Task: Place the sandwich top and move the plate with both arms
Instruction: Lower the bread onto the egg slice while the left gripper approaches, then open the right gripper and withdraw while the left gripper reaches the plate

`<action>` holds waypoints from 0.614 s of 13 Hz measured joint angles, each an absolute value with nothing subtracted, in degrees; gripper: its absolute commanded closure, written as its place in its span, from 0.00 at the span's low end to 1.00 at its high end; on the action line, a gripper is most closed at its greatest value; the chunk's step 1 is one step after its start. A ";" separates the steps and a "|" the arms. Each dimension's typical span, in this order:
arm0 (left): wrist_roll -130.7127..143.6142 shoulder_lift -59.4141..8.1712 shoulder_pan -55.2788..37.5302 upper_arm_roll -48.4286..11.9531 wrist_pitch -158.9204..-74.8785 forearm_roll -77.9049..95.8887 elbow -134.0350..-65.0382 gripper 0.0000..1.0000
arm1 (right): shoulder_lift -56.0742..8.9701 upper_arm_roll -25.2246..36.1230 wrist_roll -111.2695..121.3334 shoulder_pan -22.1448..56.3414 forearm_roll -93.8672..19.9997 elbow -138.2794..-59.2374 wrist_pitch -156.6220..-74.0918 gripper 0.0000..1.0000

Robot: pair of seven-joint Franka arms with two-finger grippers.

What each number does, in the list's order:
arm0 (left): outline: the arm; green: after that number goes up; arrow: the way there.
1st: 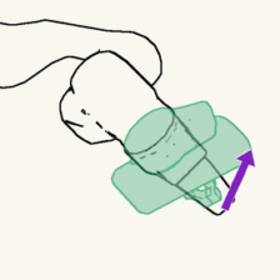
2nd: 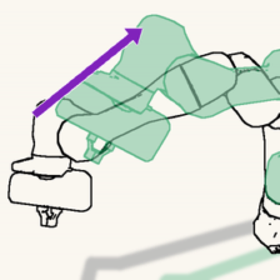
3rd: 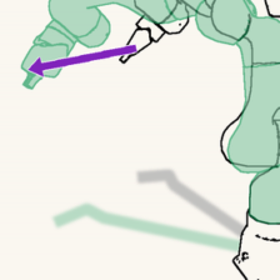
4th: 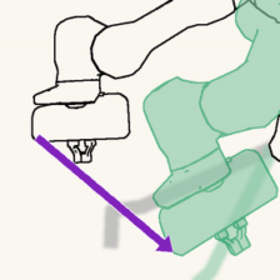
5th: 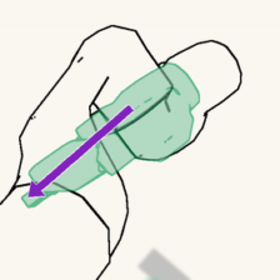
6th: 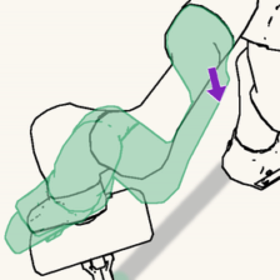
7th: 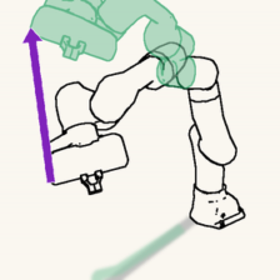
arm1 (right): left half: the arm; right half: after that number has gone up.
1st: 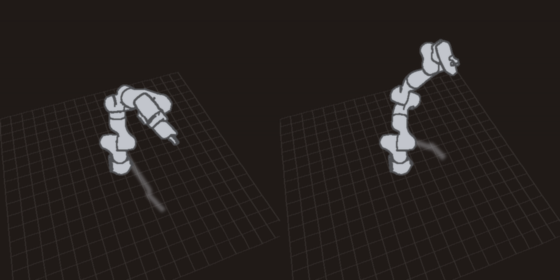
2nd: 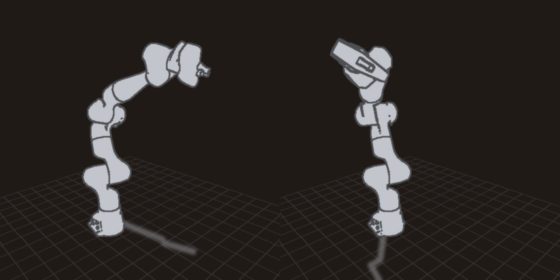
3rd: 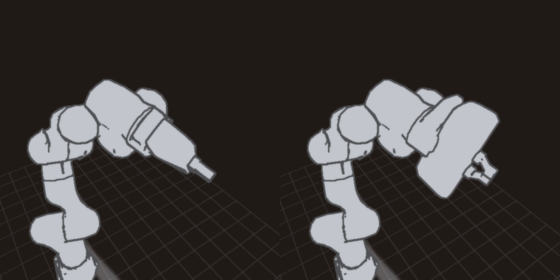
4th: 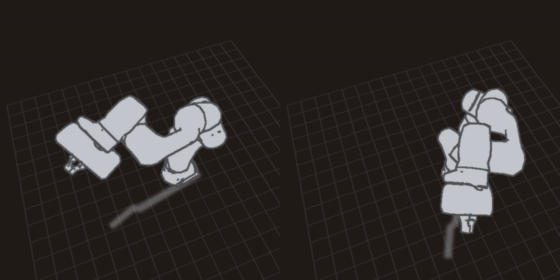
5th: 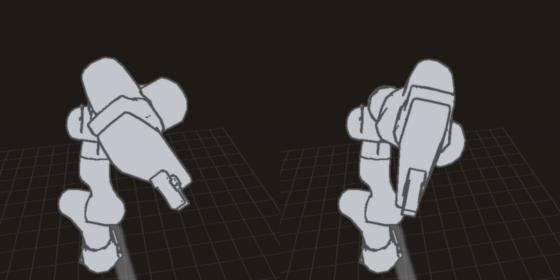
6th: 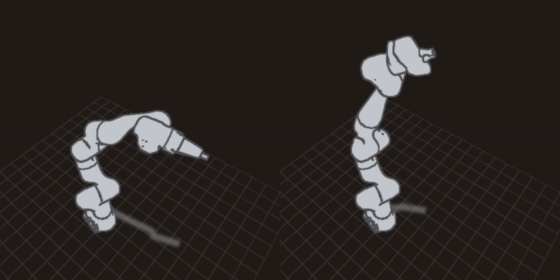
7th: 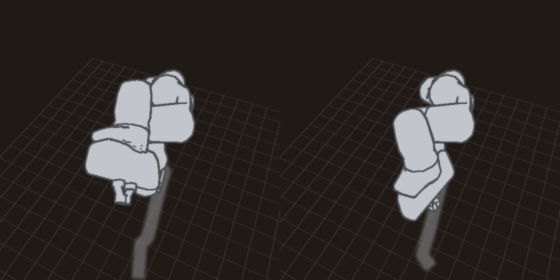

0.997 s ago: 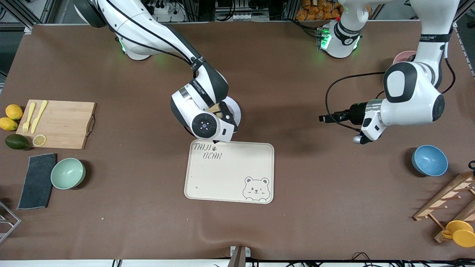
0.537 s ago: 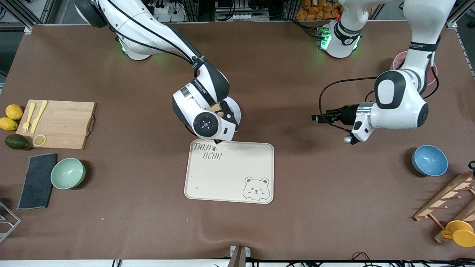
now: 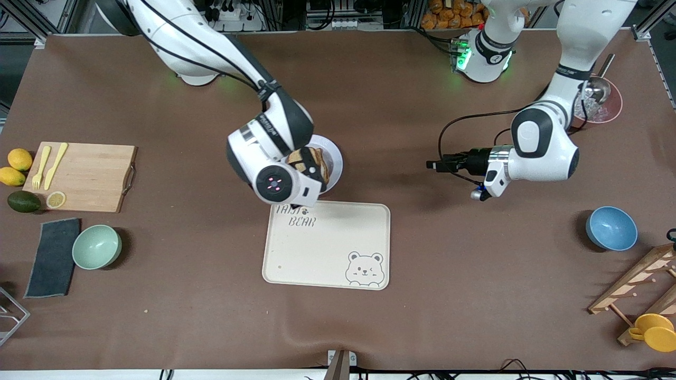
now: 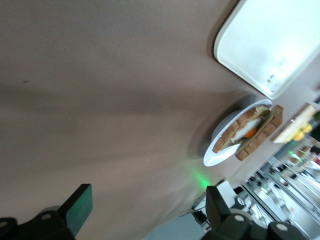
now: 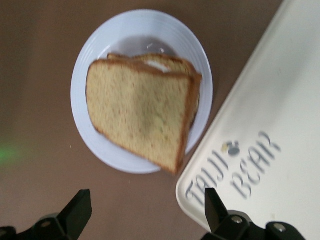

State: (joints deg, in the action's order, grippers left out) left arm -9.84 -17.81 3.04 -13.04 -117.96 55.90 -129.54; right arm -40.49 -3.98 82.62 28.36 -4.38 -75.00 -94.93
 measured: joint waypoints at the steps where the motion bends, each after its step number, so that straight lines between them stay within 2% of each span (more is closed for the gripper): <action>1: -15.71 -18.88 3.05 -13.04 -118.85 60.18 -131.13 0.00 | -40.14 -3.86 82.65 26.33 -4.00 -74.92 -94.62 0.00; 5: -30.97 -24.96 2.57 -13.25 -119.92 71.81 -132.38 0.00 | -38.58 -3.54 82.87 15.14 -0.24 -74.87 -94.17 0.00; 8: -36.51 -26.45 -2.31 -13.52 -122.63 83.36 -131.83 0.00 | -36.71 -2.21 80.60 8.92 0.33 -75.34 -94.55 0.00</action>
State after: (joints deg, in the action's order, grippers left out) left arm -36.51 -26.45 -2.31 -13.52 -122.63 83.36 -131.83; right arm -36.71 -2.21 80.60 8.92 0.33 -75.34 -94.55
